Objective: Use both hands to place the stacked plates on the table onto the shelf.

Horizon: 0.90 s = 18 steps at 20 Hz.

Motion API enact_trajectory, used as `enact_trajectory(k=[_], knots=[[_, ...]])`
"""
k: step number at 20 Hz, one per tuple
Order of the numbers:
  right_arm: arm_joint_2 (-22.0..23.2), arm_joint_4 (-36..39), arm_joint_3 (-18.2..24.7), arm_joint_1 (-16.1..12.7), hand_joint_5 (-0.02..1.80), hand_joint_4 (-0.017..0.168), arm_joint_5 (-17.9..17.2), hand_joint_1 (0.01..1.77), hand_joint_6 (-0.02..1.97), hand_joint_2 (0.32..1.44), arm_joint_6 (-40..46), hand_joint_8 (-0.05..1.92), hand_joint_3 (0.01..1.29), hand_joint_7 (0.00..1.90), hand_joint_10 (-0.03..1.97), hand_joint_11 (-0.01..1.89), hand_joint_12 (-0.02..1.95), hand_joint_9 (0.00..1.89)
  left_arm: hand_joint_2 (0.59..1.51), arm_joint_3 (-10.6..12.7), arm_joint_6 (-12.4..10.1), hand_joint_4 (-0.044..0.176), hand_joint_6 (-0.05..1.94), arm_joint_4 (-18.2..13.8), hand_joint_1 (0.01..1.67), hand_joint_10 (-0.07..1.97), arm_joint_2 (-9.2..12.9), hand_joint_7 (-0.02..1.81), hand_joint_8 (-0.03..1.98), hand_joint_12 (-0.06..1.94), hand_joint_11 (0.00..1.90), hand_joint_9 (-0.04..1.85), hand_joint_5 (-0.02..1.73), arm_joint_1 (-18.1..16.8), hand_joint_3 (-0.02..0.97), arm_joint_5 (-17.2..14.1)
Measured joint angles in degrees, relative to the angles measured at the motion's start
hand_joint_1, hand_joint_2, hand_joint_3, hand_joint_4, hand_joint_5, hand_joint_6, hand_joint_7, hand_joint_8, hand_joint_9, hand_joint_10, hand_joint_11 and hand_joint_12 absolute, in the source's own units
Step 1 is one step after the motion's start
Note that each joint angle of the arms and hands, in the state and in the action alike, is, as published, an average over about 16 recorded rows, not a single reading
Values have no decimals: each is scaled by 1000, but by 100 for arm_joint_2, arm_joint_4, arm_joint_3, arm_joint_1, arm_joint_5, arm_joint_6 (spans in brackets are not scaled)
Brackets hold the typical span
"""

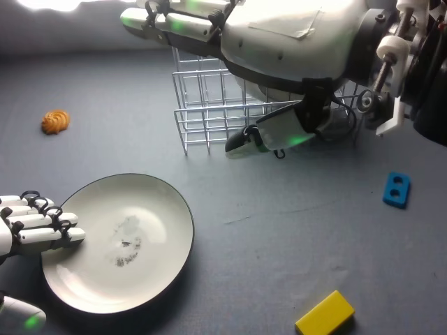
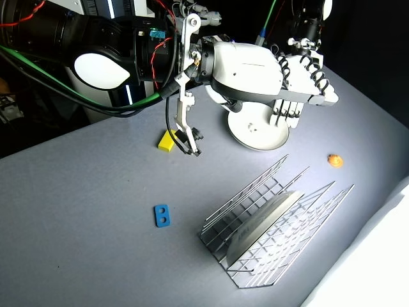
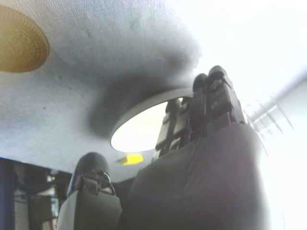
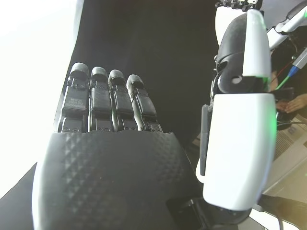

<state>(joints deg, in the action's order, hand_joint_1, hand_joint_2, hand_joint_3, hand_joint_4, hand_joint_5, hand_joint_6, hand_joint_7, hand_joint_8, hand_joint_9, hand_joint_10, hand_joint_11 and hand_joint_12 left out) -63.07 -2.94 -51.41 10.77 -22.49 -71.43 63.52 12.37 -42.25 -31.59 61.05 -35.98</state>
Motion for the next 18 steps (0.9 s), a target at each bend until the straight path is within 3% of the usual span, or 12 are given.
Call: enact_trajectory(k=[9, 18], knots=[[7, 24, 37, 18, 19, 3, 2, 1005, 19, 864, 0, 17, 13, 12, -15, 21, 23, 20, 1155, 364, 38, -1, 19, -69, 14, 16, 16, 19, -5, 7, 16, 27, 22, -173, 15, -794], [10, 49, 62, 26, 20, 3, 3, 1003, 19, 867, 0, 17, 14, 12, -14, 20, 23, 20, 1157, 883, 87, 0, 19, -708, 15, 8, 18, 32, 7, 7, 17, 17, 22, -149, 15, -1737]])
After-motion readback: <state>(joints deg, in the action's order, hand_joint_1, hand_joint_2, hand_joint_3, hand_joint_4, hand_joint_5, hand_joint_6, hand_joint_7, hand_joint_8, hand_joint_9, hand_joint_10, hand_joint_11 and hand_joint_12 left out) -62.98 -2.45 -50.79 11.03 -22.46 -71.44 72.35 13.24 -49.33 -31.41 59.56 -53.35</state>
